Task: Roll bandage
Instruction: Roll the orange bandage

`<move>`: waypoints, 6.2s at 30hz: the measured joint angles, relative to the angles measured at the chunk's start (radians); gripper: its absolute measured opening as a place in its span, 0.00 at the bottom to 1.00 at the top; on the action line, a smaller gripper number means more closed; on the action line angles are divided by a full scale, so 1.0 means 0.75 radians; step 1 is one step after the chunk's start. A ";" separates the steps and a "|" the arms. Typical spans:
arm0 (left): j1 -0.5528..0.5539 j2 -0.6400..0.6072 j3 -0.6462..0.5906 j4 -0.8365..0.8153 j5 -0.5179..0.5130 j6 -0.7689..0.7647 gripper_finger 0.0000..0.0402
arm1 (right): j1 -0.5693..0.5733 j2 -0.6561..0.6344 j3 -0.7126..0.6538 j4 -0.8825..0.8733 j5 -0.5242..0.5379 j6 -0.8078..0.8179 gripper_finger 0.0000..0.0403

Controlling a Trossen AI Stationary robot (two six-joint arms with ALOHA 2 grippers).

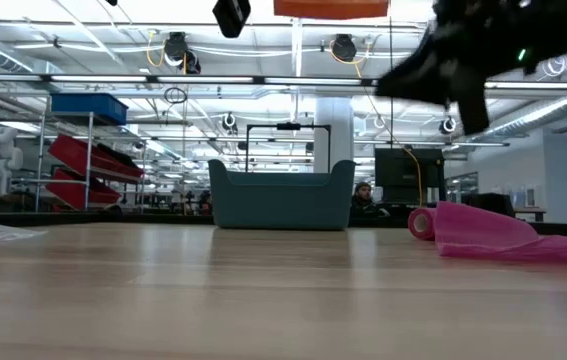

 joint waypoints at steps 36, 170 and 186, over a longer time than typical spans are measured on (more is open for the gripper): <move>0.067 0.001 0.000 0.023 0.000 -0.349 0.02 | 0.094 -0.156 0.001 0.315 -0.473 -0.614 0.46; -0.130 0.482 -0.257 0.095 -0.606 0.282 0.16 | -0.537 0.587 0.078 0.259 -1.802 2.467 0.31; -0.024 0.482 -0.257 0.085 -0.627 0.373 0.16 | -0.524 0.110 0.079 -0.313 -1.363 2.090 0.23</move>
